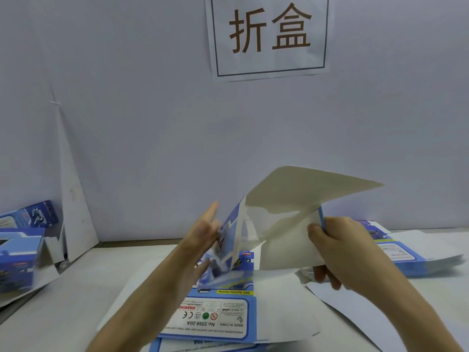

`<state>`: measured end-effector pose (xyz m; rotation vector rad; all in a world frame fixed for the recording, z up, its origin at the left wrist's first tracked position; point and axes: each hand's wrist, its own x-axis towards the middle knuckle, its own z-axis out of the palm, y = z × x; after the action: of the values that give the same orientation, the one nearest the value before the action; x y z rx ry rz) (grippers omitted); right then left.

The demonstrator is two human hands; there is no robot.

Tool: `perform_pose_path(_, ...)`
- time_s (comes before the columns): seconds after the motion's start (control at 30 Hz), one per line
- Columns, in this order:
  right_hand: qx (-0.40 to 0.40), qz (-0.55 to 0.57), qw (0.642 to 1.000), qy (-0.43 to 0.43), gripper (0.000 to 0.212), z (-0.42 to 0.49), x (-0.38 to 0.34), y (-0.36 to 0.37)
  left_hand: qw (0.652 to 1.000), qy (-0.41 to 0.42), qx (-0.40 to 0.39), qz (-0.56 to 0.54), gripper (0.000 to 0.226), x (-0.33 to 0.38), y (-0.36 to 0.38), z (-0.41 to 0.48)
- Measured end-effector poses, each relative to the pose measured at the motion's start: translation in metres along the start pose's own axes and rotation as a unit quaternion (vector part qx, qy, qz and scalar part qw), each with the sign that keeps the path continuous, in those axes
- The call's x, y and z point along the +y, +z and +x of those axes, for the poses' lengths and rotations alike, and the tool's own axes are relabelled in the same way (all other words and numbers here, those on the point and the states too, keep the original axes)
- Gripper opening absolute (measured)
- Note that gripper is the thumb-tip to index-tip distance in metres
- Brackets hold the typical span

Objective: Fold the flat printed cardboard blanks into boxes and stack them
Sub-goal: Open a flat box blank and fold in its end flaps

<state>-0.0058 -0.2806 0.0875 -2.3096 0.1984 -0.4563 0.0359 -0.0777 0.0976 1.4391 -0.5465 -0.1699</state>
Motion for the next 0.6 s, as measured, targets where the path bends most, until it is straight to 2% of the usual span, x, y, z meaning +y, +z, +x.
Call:
perform_pose_path(0.03, -0.002, -0.003, 1.0, -0.004, 0.038, -0.001, -0.001, 0.002, 1.0, 0.001, -0.015, -0.005, 0.06, -0.005, 0.001, -0.003)
perform_pose_path(0.07, -0.002, -0.007, 1.0, -0.01, 0.037, -0.001, -0.001, 0.004, 1.0, -0.011, 0.021, -0.01, 0.045, -0.01, 0.0, 0.001)
perform_pose_path(0.13, -0.005, -0.019, 1.0, -0.021, 0.039, -0.004, -0.003, 0.006, 0.998, -0.046, 0.046, 0.019, 0.04, -0.011, 0.007, 0.008)
perform_pose_path(0.2, -0.01, -0.03, 0.999, -0.028, 0.04, -0.005, -0.005, 0.007, 0.996, -0.041, 0.071, 0.035, 0.037, -0.007, 0.014, 0.009)
perform_pose_path(0.23, -0.008, -0.045, 0.998, -0.036, 0.039, -0.005, -0.006, 0.008, 0.996, -0.026, 0.077, 0.045, 0.036, -0.005, 0.015, 0.01)
perform_pose_path(0.3, 0.006, -0.079, 0.995, -0.057, 0.037, -0.005, -0.009, 0.011, 0.994, -0.032, 0.101, 0.032, 0.061, -0.004, 0.01, 0.002)
perform_pose_path(0.33, 0.014, -0.093, 0.993, -0.07, 0.035, -0.006, -0.011, 0.014, 0.994, -0.031, 0.103, 0.031, 0.055, -0.008, 0.004, -0.004)
perform_pose_path(0.4, 0.033, -0.13, 0.986, -0.099, 0.036, -0.008, -0.016, 0.021, 0.99, -0.022, 0.081, 0.112, 0.024, -0.015, -0.002, -0.02)
perform_pose_path(0.43, 0.044, -0.141, 0.983, -0.108, 0.039, -0.009, -0.017, 0.024, 0.978, -0.011, 0.105, 0.178, 0.011, -0.02, -0.005, -0.023)
perform_pose_path(0.47, 0.052, -0.152, 0.981, -0.109, 0.04, -0.009, -0.017, 0.026, 0.962, 0.001, 0.131, 0.242, 0.01, -0.026, -0.008, -0.025)
perform_pose_path(0.53, 0.058, -0.163, 0.979, -0.109, 0.04, -0.009, -0.017, 0.029, 0.92, 0.012, 0.193, 0.342, 0.029, -0.033, -0.01, -0.02)
perform_pose_path(0.6, 0.057, -0.174, 0.977, -0.109, 0.036, -0.008, -0.015, 0.033, 0.881, 0.029, 0.251, 0.399, 0.037, -0.031, -0.006, -0.018)
